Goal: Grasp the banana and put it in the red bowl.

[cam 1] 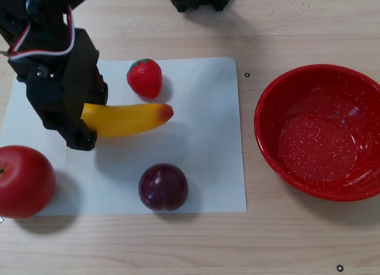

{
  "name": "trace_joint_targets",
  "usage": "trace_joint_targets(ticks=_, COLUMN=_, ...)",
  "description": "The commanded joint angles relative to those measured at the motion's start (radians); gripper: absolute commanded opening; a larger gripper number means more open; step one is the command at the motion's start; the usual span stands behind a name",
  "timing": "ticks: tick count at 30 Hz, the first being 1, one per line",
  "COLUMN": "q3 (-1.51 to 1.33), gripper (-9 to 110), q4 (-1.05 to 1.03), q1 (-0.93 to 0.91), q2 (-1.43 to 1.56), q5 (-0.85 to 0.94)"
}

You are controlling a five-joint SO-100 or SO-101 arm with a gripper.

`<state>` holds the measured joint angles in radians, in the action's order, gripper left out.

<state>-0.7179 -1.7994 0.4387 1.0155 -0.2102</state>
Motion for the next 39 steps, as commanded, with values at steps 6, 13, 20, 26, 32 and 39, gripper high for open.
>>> trace_joint_targets(ticks=6, q3=0.123, gripper=0, q4=-0.081, q1=0.008, q2=0.176, q5=0.000)
trace_joint_targets(ticks=13, q3=0.106, gripper=0, q4=-0.106, q1=-0.003, q2=0.265, q5=-0.002)
trace_joint_targets(ticks=20, q3=0.026, gripper=0, q4=-0.106, q1=-0.020, q2=0.374, q5=-0.006)
trace_joint_targets(ticks=26, q3=-0.049, gripper=0, q4=-0.106, q1=-0.034, q2=0.469, q5=-0.014)
trace_joint_targets(ticks=32, q3=-0.155, gripper=0, q4=-0.106, q1=-0.051, q2=0.575, q5=-0.023)
trace_joint_targets(ticks=39, q3=-0.259, gripper=0, q4=-0.101, q1=-0.123, q2=0.704, q5=-0.003)
